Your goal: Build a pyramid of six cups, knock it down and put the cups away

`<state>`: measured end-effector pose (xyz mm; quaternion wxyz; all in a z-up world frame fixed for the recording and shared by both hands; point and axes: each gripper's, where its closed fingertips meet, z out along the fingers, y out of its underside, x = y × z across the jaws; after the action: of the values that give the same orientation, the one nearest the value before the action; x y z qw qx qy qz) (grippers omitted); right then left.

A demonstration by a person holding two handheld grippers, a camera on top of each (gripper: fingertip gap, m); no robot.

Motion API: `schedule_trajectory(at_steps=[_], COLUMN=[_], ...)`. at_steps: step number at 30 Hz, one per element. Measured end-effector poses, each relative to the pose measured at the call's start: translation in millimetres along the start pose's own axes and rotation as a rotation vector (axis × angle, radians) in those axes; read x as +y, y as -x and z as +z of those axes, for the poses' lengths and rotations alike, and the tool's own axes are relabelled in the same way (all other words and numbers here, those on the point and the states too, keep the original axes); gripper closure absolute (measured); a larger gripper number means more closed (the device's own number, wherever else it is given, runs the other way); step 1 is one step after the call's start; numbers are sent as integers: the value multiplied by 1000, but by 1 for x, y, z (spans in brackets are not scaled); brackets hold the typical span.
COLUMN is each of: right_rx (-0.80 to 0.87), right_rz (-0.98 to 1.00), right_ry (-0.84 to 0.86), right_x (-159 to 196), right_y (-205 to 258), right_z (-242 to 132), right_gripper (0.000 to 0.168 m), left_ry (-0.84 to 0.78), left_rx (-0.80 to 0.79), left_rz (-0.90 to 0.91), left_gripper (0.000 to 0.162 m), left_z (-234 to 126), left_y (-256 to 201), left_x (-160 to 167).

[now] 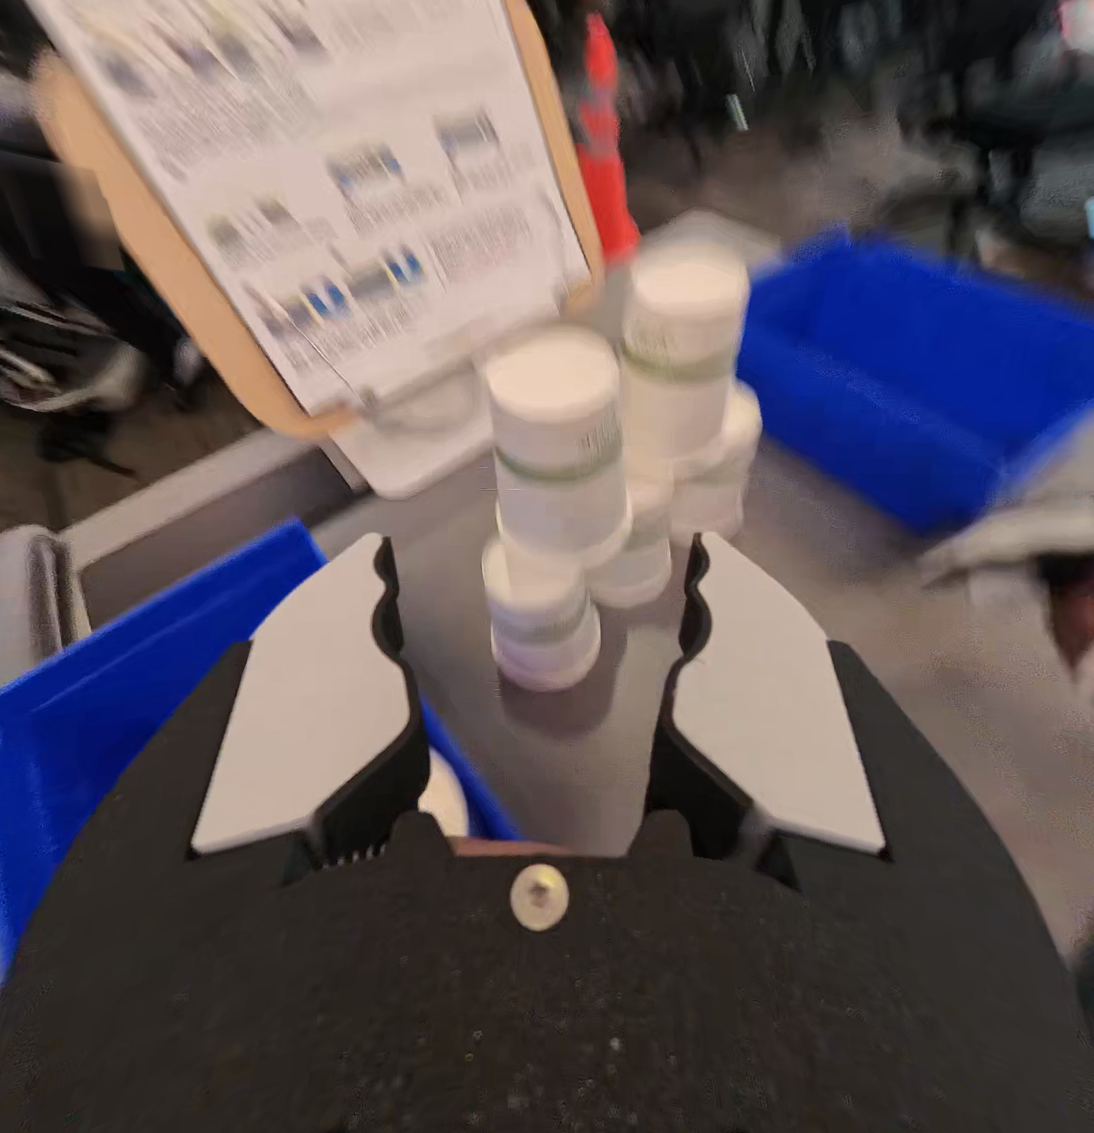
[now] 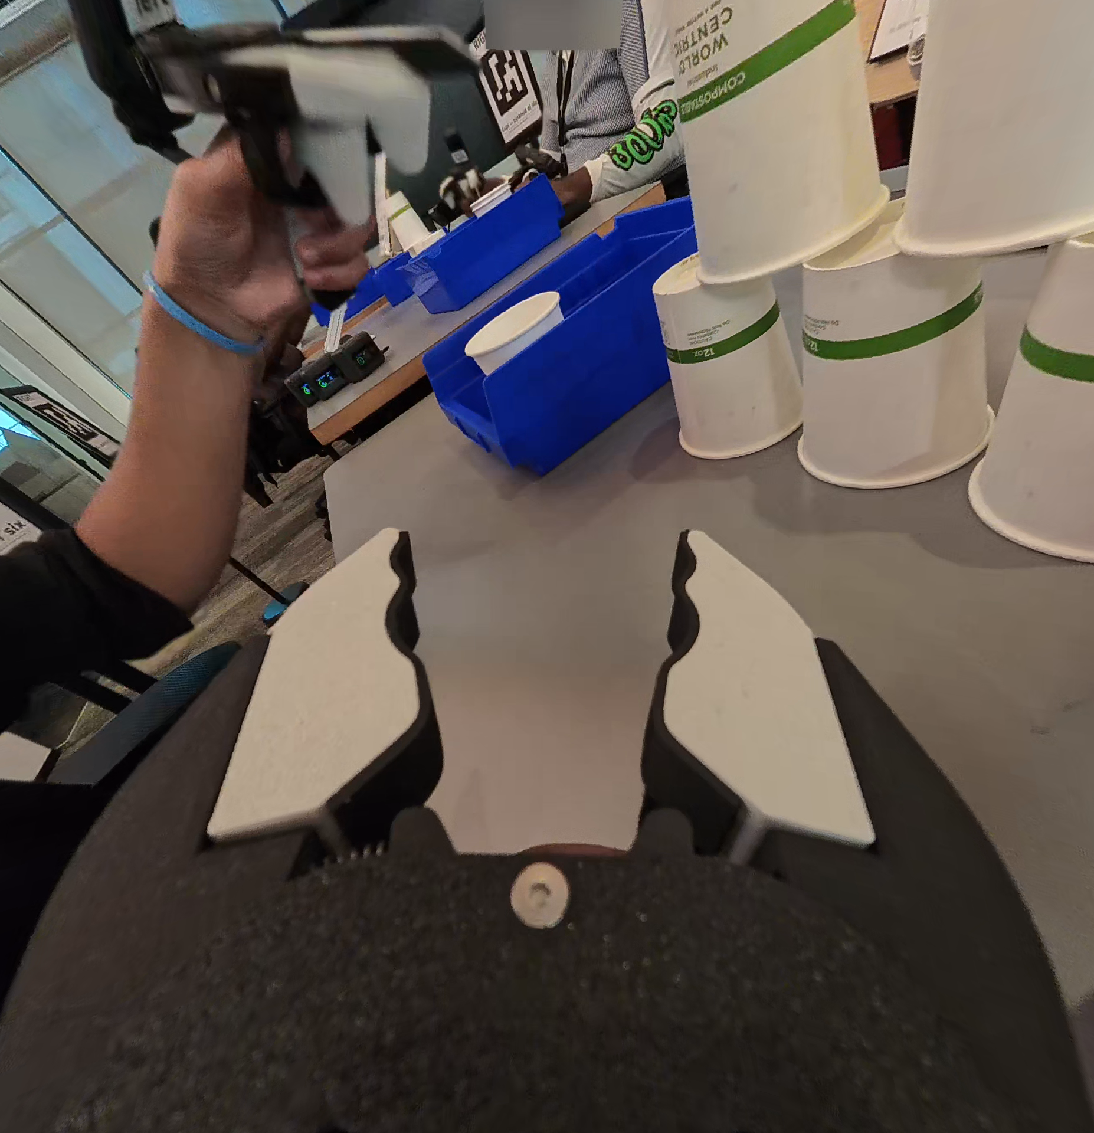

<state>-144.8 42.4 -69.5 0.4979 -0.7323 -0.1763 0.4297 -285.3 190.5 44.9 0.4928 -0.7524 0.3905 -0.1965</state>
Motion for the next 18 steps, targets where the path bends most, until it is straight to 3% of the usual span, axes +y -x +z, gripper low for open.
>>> schedule_trajectory(at_steps=[1, 4, 7, 15, 18], right_rx=[0, -3, -1, 1, 9], right_rz=[-2, -8, -13, -29, -38], right_ry=[2, 15, 34, 58, 62], right_x=[0, 2, 6, 9, 10], right_y=[0, -1, -2, -2, -4], right_z=[0, 2, 4, 5, 4], right_gripper=[88, 88, 88, 88, 89], left_ry=[117, 379, 564, 798, 785], left_rx=[57, 17, 145, 260, 267], left_rz=[74, 353, 447, 537, 523], left_gripper=[74, 93, 99, 102, 135], left_z=[-7, -26, -37, -22, -14], left_y=[3, 45, 49, 45, 46], left_x=[23, 85, 130, 188, 191])
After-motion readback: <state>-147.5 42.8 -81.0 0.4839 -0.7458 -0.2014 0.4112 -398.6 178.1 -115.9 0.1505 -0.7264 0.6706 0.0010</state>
